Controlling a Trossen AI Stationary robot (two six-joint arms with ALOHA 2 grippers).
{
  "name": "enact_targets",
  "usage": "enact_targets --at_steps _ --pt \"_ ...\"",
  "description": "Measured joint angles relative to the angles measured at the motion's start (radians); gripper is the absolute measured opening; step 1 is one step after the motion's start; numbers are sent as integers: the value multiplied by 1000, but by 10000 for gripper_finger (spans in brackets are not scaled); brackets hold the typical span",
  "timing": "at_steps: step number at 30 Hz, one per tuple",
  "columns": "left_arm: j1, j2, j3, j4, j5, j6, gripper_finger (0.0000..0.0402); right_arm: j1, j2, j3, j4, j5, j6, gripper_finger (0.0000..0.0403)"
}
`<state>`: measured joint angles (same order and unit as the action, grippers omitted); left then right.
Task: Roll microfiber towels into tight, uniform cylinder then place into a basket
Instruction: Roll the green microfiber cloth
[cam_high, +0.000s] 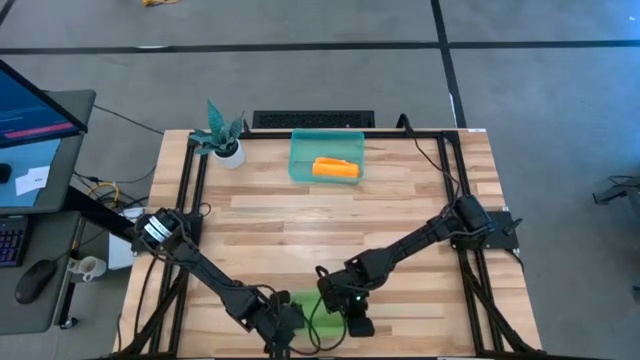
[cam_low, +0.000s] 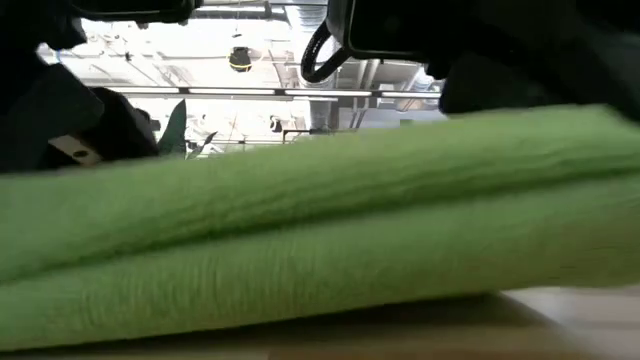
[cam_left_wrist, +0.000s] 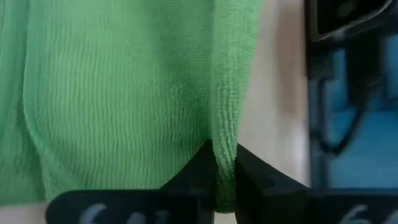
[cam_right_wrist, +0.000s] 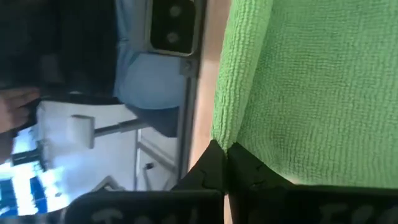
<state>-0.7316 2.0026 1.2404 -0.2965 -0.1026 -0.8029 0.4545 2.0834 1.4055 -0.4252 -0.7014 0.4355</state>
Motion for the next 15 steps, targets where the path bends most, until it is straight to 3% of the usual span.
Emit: enact_targets --at_steps 6,15 --pt "20 -2 0 42 139 -205 26 -3 0 0 -5 -2 80 13" --pt "39 0 -5 55 230 -240 27 -56 86 1 42 18 240 14"
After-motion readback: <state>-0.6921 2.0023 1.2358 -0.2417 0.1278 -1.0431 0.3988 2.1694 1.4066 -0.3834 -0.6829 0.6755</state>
